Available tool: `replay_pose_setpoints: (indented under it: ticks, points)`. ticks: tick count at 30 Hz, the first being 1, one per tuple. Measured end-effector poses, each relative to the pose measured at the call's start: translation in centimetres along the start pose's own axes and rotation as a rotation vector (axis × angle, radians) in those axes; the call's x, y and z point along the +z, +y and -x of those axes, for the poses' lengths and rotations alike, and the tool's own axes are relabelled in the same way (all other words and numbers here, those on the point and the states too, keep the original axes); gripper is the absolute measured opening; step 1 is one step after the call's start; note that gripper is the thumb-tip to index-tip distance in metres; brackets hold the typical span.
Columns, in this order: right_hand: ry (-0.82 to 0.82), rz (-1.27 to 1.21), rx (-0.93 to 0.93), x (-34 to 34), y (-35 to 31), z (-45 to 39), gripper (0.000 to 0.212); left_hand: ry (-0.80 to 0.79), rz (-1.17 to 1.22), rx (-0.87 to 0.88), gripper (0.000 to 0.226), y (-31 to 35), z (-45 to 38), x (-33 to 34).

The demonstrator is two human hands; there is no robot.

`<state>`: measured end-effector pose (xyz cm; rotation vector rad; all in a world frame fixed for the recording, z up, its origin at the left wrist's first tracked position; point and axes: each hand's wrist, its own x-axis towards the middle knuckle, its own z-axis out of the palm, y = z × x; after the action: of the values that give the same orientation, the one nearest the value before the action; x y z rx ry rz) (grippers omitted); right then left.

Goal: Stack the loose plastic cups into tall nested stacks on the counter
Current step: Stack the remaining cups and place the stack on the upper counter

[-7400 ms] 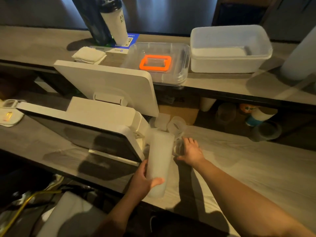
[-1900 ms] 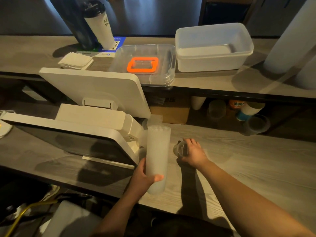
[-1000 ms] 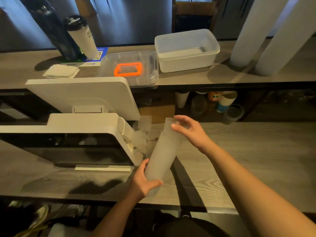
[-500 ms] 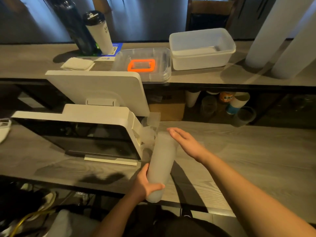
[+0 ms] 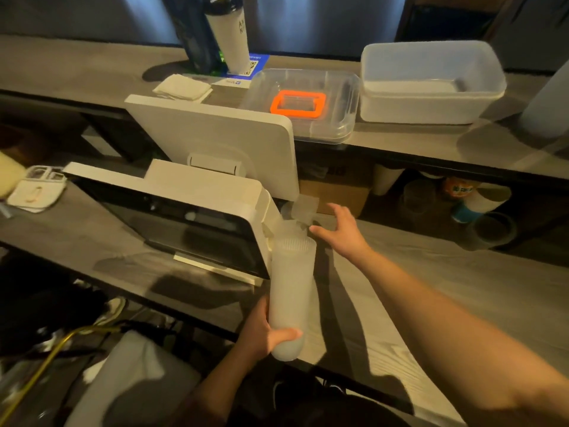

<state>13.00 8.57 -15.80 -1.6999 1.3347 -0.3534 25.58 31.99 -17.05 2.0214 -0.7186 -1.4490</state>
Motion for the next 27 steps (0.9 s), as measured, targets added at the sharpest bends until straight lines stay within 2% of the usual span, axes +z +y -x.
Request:
replay_pose_setpoints:
  ticks: [5,14,18,23,27]
  points:
    - [0.003,0.161,-0.074,0.4,-0.3,-2.9,0.086,0.047,0.082,-0.043,0.097,0.2,-0.9,0.6]
    - [-0.128,0.311,-0.129,1.7,-0.3,-6.6,0.092,0.064,0.086,-0.069,0.122,2.1,-2.3,0.3]
    - [-0.112,0.380,-0.119,2.3,-0.1,-7.2,0.090,0.057,0.103,-0.044,0.110,2.8,-2.6,0.2]
    - [-0.056,0.253,-0.045,2.5,0.1,-6.5,0.085,0.043,0.101,-0.056,0.098,2.7,-2.7,0.1]
    - [0.061,-0.065,0.031,1.5,0.0,-4.6,0.089,0.052,0.080,-0.065,0.098,2.7,-2.4,0.0]
